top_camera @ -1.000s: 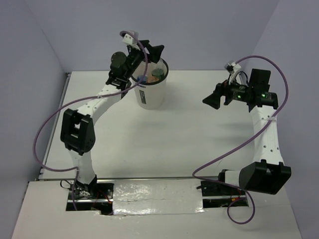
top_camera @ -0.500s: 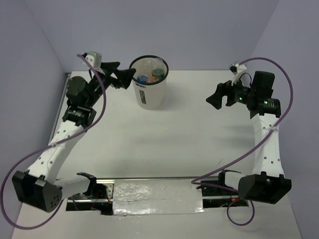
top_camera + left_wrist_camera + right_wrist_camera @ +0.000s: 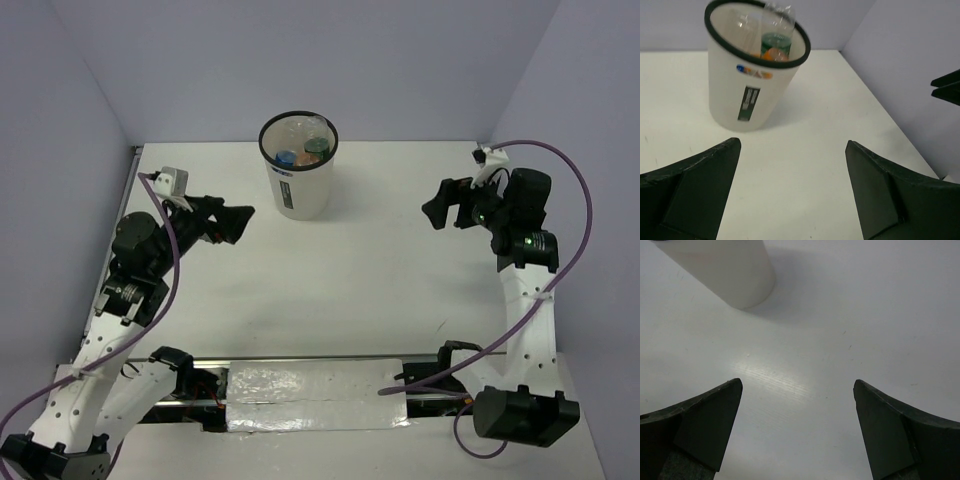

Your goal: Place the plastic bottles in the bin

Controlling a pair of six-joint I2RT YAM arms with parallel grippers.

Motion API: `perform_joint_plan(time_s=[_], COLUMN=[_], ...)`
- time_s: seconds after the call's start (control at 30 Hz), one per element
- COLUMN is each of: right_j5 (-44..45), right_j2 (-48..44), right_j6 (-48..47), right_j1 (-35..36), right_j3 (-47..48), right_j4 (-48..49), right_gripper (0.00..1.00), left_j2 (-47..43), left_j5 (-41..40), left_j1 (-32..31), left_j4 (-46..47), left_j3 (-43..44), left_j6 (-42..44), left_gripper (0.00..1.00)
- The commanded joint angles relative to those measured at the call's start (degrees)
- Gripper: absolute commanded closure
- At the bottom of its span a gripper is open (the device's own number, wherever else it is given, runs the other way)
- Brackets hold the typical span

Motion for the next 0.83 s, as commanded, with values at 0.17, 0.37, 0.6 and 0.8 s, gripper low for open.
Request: perform_joint_plan(time_s=[0.17, 0.37, 0.6, 0.8], right_j5=[10.9, 14.8, 14.6, 12.8], right_j2=[-7.4, -9.3, -12.7, -14.1], right_j6=[7.3, 8.9, 6.5, 5.6], right_j1=[0.4, 0.4, 0.4, 0.4], right_j3=[-6.0, -8.4, -11.4, -12.6], right_j4=[8.4, 8.6, 8.8, 8.5], right_gripper=[0.00, 0.00, 0.00, 0.00], left_j2=[-4.3, -5.3, -6.8, -8.8], left_j5=[-6.1, -6.4, -6.4, -6.9], left_j1=[0.3, 0.3, 0.4, 0.3], left_j4=[-7.9, -8.5, -8.7, -9.8], left_j3=[-0.2, -2.1, -4.3, -5.4], left_j6=[-2.9, -4.9, -6.9, -7.4], left_gripper=[0.01, 0.01, 0.01, 0.01])
